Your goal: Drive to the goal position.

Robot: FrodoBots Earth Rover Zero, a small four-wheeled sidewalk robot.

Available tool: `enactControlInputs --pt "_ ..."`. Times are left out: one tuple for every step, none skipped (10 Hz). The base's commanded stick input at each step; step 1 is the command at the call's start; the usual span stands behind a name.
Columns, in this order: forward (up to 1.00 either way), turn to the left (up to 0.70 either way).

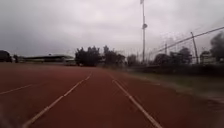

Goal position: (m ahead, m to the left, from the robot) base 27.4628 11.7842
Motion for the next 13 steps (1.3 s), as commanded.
enactControlInputs --pt "0.70 0.00" --pt "0.70 0.00" --pt "0.70 0.00" --pt "0.70 0.00" --pt "0.70 0.00" --pt "0.70 0.00" --pt "0.70 0.00" --pt "0.70 0.00" --pt "0.70 0.00" --pt "0.70 0.00" --pt "0.70 0.00" --pt "0.70 0.00" --pt "0.70 0.00"
